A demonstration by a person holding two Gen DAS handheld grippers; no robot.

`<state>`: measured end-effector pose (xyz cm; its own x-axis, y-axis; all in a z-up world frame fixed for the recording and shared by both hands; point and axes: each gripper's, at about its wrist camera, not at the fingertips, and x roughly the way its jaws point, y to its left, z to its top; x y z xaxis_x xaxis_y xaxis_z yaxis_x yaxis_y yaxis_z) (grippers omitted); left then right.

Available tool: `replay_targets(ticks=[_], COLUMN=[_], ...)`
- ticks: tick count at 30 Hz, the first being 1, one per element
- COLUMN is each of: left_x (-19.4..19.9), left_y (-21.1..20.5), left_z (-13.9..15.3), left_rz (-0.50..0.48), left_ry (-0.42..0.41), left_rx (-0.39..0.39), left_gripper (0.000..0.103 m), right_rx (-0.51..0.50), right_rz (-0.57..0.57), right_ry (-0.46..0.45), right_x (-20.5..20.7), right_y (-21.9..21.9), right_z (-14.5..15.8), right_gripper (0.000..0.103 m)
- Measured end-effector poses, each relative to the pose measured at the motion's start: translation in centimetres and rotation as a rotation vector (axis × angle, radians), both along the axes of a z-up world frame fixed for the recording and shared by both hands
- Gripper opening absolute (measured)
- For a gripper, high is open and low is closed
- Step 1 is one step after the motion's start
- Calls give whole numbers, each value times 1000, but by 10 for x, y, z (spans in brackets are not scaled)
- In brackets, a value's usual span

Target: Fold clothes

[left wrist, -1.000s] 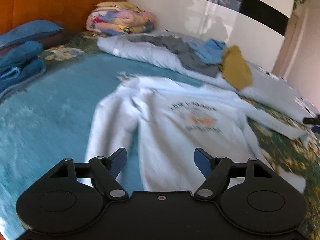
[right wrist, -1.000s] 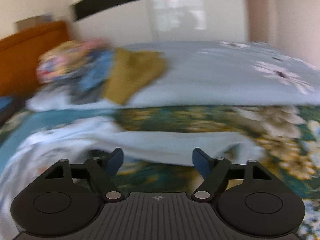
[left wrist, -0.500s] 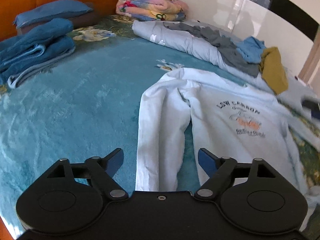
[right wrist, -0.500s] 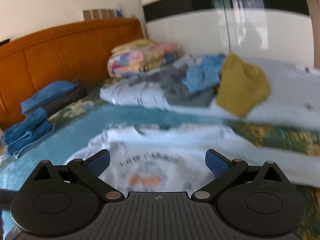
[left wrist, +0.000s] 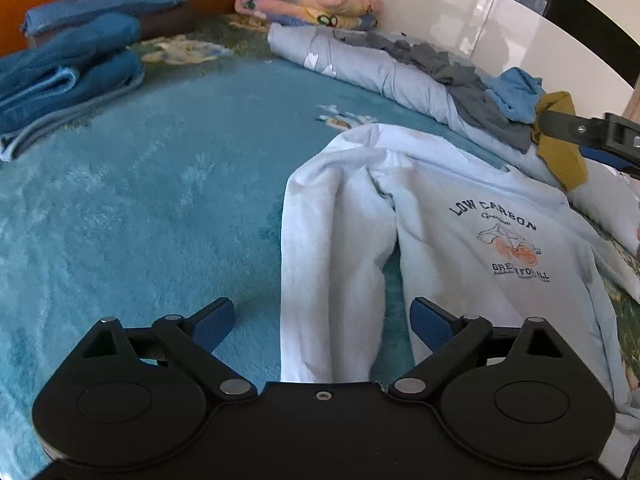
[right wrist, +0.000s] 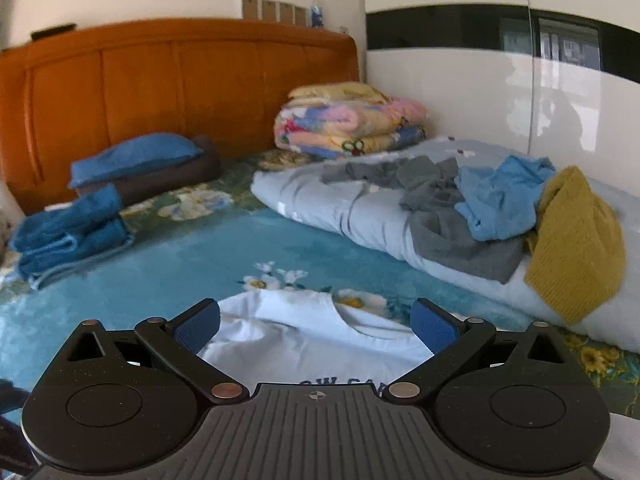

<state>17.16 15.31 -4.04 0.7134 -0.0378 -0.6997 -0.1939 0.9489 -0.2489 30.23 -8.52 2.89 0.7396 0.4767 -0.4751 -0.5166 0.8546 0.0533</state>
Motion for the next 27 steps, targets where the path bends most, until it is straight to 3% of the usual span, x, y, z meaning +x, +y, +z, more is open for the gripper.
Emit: replay_targets(ticks=[4,6,8,10,15,21,23,27], left_x=[7,9,12,13,14,37,48,71], left_y=[16,23,24,21,23,67,86,102], left_z=[0,0,0,-1,7,30,37,41], left_rz=[18,29,23,8,10,95,128,122], left_ry=[-13,-21,-10,-8,-49,-111,-117,-101], left_rx=[-94,-134,-139,-127,-85,132,173,292], left_gripper=[68,39,20,9,2,2,2,2], right_rx=[-7,-25,-30,-27,-24,-20,-18,-23], right_rz=[6,14,14,8,-18,-71,-86,-106], right_ry=[32,39,46,56,61,63,69,83], right_x=[5,5,4,3,5,9,10,15], right_y=[7,11,14,14,9,-2,-5,-9], right_z=[-15,-23,-28,-31,-33,-32,-33,-38], right_gripper=[102,102,102,102,102,102,102,102])
